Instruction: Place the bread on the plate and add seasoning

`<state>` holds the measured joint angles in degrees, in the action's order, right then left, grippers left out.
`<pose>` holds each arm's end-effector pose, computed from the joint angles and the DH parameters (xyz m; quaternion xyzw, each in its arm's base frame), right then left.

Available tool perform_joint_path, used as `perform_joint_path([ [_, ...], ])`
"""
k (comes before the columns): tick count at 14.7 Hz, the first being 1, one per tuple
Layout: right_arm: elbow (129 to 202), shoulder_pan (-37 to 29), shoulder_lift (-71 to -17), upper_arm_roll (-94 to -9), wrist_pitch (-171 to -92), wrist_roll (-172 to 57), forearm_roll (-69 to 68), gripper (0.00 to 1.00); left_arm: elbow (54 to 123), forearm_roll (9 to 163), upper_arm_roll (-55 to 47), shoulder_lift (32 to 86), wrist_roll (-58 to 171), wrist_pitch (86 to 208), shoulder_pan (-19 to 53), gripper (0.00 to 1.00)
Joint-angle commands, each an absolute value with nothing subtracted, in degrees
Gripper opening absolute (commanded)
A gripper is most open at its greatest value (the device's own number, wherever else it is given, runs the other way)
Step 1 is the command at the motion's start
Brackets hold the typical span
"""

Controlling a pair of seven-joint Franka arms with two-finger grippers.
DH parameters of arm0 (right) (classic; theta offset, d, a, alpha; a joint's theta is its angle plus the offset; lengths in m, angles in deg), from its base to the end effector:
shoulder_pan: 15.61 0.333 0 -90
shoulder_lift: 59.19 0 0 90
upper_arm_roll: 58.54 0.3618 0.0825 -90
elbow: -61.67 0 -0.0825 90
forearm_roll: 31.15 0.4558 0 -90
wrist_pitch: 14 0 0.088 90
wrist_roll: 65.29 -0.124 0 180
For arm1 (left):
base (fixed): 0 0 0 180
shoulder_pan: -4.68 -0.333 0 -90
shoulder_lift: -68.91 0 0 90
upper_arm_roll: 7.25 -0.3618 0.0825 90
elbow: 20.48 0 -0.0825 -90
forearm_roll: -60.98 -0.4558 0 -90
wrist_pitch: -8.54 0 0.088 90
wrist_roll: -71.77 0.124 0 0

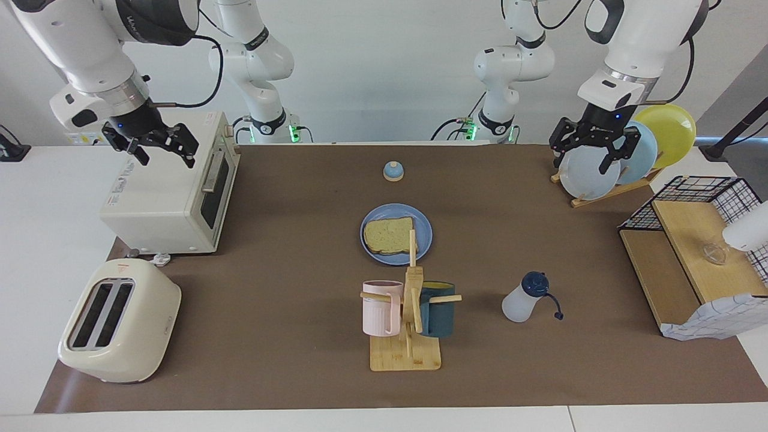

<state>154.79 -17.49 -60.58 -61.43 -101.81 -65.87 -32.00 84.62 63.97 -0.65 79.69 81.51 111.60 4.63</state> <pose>0.6088 -0.0531 0.6357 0.9983 -0.0466 -0.0344 0.0056 0.5753 -0.0769 0.6418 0.9875 -0.1371 0.0760 0.0129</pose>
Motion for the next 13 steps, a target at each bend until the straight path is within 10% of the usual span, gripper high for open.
perform_joint_path([
  [1,155.54,-18.07,-61.39,-61.08,-101.37,-64.76,-32.47,1.0,78.41,62.04,-0.4,78.14,78.73,104.1,4.33,1.0],
  [13,155.54,-18.07,-61.39,-61.08,-101.37,-64.76,-32.47,1.0,67.75,62.03,-0.66,73.83,72.74,87.36,5.13,1.0],
])
